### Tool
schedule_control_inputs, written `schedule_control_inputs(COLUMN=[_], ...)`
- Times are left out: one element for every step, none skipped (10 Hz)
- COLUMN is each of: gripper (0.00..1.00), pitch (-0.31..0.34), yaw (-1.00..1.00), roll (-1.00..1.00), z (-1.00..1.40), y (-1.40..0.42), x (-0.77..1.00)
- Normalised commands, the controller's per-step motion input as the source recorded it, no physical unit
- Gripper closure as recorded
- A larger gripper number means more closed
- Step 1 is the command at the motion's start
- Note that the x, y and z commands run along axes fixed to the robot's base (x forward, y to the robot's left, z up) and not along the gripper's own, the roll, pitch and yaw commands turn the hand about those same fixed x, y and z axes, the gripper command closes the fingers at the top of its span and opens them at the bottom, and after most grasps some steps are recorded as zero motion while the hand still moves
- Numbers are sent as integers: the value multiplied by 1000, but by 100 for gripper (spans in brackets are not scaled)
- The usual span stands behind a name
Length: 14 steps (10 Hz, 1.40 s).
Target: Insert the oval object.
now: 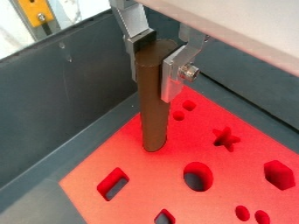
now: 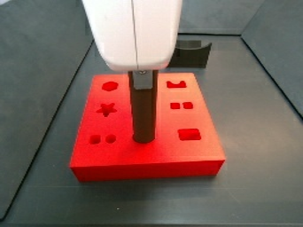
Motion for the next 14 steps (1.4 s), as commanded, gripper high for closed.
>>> schedule_control_inputs(gripper=[100, 100, 100, 100, 100, 100, 100, 100, 100, 100, 100, 100, 100, 100], pitch=[0, 0, -27, -36, -51, -47, -24, -6, -10, -10, -13, -13, -26, -4], yaw=[0, 0, 0, 0, 3, 0, 0, 0, 0, 0, 0, 0, 0, 0], roll=[69, 0, 0, 53, 106, 97, 131, 150, 169, 154, 114, 71, 0, 0], z=[-189, -54, -57, -460, -634, -680, -540, -457, -451, -460, -454, -454, -469, -360], y=[-17, -63, -60, -63, -9, -23, -23, 0, -23, -20, 0, 0, 0, 0], x=[66, 71, 26, 0, 0, 0, 9, 17, 0, 0, 29, 51, 94, 66])
